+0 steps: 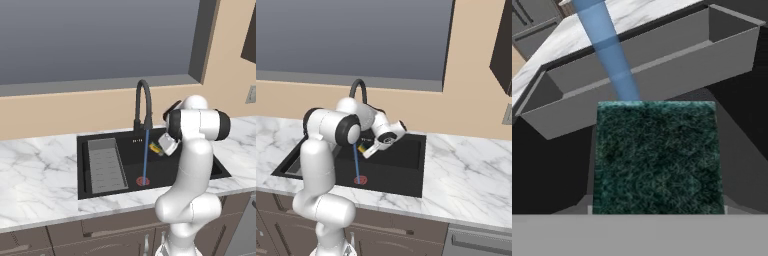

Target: Soak the sponge with water for a few seconds and then drop it inside the sink.

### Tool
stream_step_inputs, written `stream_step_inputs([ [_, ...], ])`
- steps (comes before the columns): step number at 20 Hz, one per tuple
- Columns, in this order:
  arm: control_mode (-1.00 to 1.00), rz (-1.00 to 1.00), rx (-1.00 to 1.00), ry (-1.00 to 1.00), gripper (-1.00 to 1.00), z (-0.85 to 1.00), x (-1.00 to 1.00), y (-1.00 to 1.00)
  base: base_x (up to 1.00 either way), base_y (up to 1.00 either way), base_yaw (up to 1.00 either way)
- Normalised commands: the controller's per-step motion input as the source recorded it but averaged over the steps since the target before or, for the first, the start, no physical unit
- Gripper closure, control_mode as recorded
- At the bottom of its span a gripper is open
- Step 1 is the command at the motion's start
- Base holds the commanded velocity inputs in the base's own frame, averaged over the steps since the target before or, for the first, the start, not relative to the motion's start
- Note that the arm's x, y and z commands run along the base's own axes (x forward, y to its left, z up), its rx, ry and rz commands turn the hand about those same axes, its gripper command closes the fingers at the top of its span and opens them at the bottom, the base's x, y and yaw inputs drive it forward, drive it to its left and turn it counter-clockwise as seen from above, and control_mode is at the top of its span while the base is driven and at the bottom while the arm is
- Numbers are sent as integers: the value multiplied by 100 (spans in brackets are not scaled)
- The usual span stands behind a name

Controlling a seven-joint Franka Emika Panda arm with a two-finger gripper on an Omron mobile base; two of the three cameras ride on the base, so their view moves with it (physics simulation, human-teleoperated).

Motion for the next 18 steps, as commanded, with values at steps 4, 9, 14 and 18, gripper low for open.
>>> stream_step_inputs([
  [4, -100, -10, -1, 10, 100, 0, 0, -39, 0, 0, 0],
  [9, -100, -15, 0, 6, 100, 0, -7, -53, 0, 0, 0],
  [14, -100, -17, 0, 5, 100, 0, -2, -42, 0, 0, 0],
  [18, -100, -22, -1, 4, 100, 0, 0, -17, 0, 0, 0],
])
